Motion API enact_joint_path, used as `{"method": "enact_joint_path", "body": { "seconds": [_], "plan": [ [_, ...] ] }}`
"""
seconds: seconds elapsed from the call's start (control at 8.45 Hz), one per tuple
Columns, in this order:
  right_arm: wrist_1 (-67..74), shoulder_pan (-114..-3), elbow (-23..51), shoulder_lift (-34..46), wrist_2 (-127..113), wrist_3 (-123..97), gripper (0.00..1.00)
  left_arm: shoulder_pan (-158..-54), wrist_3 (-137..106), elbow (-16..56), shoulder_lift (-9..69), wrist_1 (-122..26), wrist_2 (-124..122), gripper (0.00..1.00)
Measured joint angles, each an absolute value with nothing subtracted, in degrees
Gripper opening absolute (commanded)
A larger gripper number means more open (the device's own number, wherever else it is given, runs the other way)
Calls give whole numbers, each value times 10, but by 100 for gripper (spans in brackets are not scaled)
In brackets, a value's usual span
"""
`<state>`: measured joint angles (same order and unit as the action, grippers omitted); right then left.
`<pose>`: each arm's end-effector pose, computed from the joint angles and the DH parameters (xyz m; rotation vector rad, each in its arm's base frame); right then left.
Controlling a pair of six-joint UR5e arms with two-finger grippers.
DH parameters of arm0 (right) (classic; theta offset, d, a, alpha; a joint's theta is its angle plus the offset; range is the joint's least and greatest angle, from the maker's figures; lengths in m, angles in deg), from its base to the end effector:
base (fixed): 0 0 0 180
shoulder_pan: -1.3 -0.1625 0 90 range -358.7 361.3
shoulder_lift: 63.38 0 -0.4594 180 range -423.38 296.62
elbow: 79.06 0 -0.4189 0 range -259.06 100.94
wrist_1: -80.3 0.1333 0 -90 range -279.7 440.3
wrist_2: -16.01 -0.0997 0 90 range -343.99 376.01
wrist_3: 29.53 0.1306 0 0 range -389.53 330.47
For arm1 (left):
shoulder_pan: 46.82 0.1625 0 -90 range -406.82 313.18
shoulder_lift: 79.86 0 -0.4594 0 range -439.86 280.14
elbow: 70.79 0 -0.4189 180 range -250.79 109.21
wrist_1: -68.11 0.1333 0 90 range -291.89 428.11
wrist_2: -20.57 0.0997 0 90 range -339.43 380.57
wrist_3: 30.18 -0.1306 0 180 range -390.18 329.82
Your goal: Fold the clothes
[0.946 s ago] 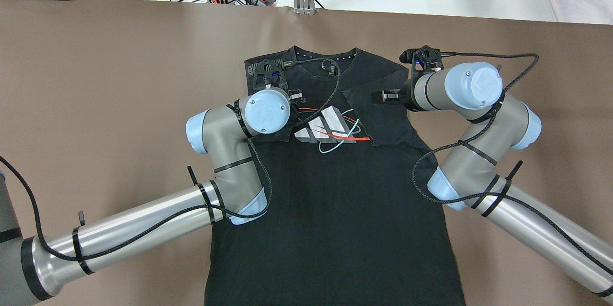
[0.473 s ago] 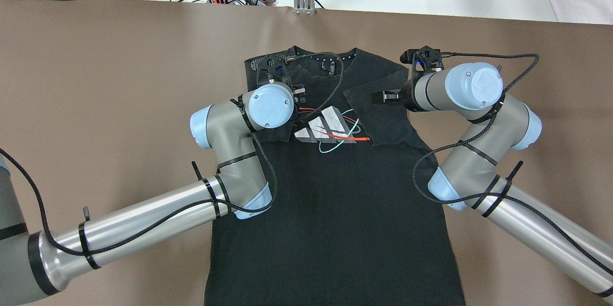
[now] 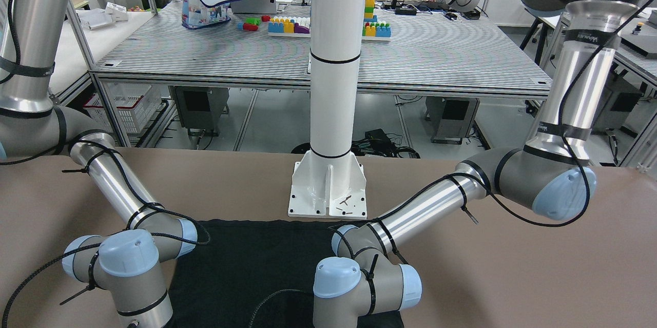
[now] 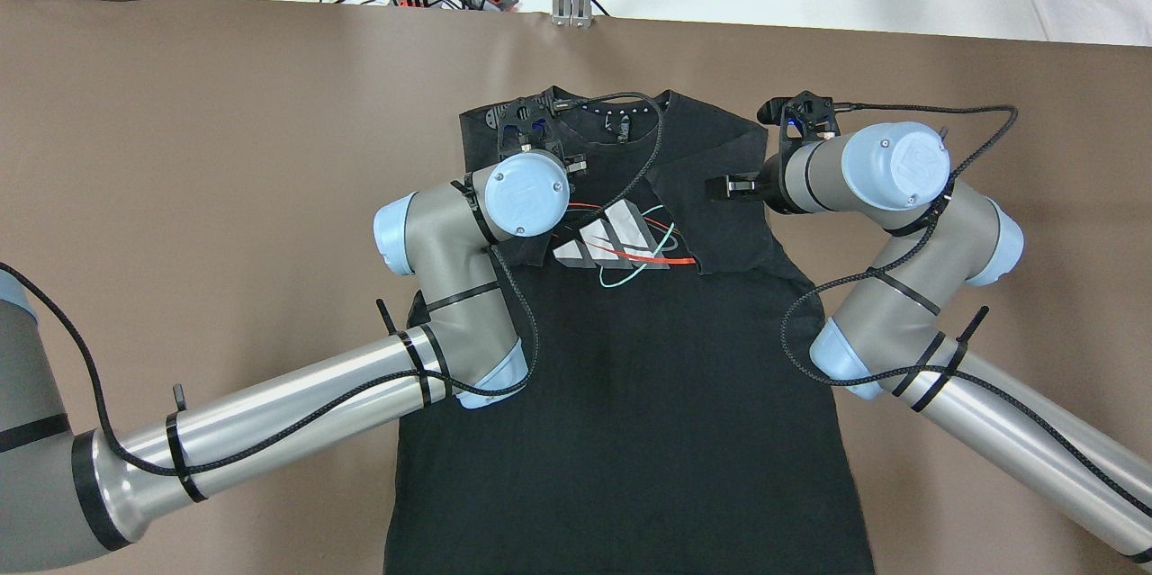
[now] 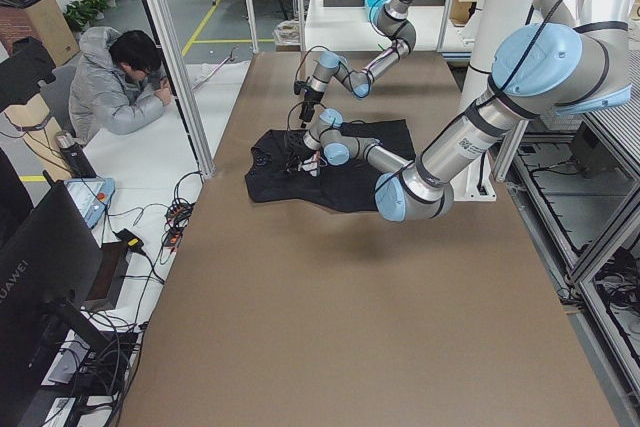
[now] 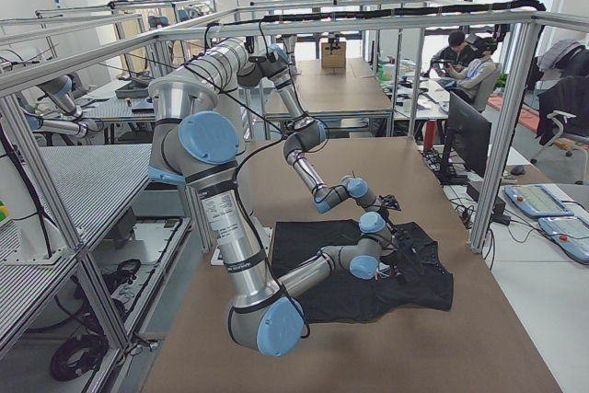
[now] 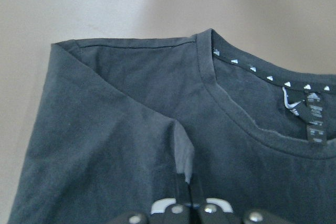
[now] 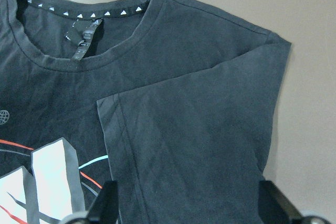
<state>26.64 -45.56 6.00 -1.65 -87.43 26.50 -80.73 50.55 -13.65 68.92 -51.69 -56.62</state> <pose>-0.4461 -0.6266 0.3793 0.5096 -0.9268 0.0815 0.6821 -0.6541 0.2069 0.5537 0.8340 -0.5027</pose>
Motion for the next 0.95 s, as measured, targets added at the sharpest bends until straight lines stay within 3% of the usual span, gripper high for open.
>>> {"method": "enact_joint_path", "body": {
  "seconds": [0.12, 0.24, 0.35, 0.95],
  "plan": [
    [267, -456, 60, -14, -874, 265, 94, -807, 506, -146, 698, -517, -566, 0],
    [268, -456, 60, -12, -874, 264, 94, -807, 507, -155, 705, -517, -566, 31],
    [268, -456, 60, -11, -874, 264, 94, -806, 507, -160, 710, -517, -565, 99],
    [272, -455, 61, -7, -874, 269, 94, -800, 556, -204, 745, -519, -553, 100]
  ]
}}
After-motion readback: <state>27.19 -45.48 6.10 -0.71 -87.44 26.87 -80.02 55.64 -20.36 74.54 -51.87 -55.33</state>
